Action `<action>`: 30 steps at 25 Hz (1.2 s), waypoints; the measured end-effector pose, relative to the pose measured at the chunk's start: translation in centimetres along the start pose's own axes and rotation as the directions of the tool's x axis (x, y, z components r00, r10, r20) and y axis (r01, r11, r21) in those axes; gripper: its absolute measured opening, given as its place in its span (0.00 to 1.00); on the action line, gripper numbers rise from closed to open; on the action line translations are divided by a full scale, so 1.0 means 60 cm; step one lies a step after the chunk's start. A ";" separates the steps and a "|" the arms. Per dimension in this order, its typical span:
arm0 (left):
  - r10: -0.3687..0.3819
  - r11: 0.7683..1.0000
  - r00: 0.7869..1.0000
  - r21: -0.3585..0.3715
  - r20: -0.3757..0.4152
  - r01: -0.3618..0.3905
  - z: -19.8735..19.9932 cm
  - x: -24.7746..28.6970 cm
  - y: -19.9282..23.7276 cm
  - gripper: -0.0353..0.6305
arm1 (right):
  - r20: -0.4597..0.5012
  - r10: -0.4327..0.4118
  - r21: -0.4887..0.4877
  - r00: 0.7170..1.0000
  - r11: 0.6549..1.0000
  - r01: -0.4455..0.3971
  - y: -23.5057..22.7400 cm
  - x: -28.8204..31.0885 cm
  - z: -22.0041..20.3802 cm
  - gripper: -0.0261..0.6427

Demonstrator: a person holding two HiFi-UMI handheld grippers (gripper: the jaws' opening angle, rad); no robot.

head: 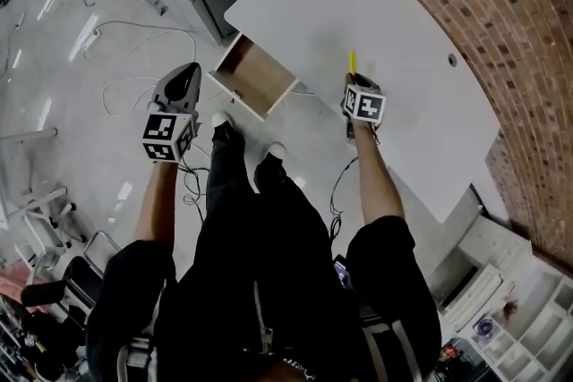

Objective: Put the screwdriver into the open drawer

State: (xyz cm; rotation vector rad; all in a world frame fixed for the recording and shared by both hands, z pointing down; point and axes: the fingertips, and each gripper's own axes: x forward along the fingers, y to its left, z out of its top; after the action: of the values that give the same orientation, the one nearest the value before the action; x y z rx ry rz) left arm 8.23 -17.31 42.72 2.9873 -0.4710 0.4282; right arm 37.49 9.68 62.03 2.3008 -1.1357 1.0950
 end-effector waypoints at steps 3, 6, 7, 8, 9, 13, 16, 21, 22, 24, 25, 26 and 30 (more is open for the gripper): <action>0.014 1.000 1.000 -0.019 0.019 -0.014 0.010 -0.002 -0.007 0.09 | 0.048 0.046 -0.054 0.998 0.998 -0.044 0.016 -0.027 0.041 0.16; 0.038 0.999 0.998 -0.032 0.045 -0.037 0.016 -0.007 -0.002 0.09 | 0.084 0.107 -0.101 0.991 0.990 -0.099 0.049 -0.038 0.074 0.16; 0.048 0.998 0.998 -0.036 0.050 -0.046 0.015 -0.011 0.001 0.09 | 0.093 0.133 -0.118 0.987 0.986 -0.122 0.064 -0.038 0.082 0.16; 0.058 0.998 0.997 -0.039 0.053 -0.056 0.015 -0.015 0.005 0.09 | 0.100 0.159 -0.135 0.982 0.980 -0.145 0.080 -0.036 0.089 0.16; 0.067 0.997 0.996 -0.043 0.055 -0.065 0.014 -0.018 0.010 0.09 | 0.105 0.184 -0.152 0.977 0.974 -0.167 0.097 -0.033 0.096 0.16; 0.095 0.994 0.994 -0.052 0.051 -0.093 0.006 -0.028 0.040 0.09 | 0.108 0.254 -0.195 0.961 0.953 -0.230 0.171 -0.016 0.119 0.16; 0.126 0.990 0.991 -0.062 0.047 -0.123 0.001 -0.039 0.075 0.09 | 0.094 0.302 -0.234 0.949 0.933 -0.274 0.236 0.002 0.136 0.16; 0.172 0.982 0.984 -0.087 0.036 -0.168 -0.012 -0.051 0.134 0.09 | 0.071 0.388 -0.302 0.919 0.886 -0.351 0.340 0.029 0.153 0.16; 0.178 0.980 0.983 -0.091 0.034 -0.174 -0.015 -0.052 0.145 0.09 | 0.060 0.402 -0.321 0.914 0.875 -0.363 0.359 0.035 0.153 0.16; 0.191 0.978 0.981 -0.097 0.029 -0.187 -0.020 -0.052 0.166 0.09 | 0.030 0.427 -0.357 0.904 0.849 -0.389 0.397 0.049 0.149 0.16; 0.198 0.976 0.980 -0.101 0.027 -0.194 -0.023 -0.053 0.174 0.09 | 0.012 0.438 -0.374 0.899 0.835 -0.403 0.415 0.056 0.144 0.16; 0.205 0.974 0.979 -0.106 0.024 -0.201 -0.027 -0.054 0.182 0.09 | -0.009 0.448 -0.390 0.894 0.822 -0.416 0.432 0.064 0.137 0.16; 0.220 0.969 0.975 -0.121 0.016 -0.217 -0.047 -0.052 0.209 0.09 | -0.086 0.471 -0.431 0.878 0.777 -0.459 0.484 0.103 0.099 0.16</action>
State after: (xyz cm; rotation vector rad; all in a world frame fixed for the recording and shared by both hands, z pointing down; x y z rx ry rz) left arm 0.75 -27.96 45.05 2.8411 -0.8036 0.3598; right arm 19.91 -14.97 62.25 1.7238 -1.8200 0.8355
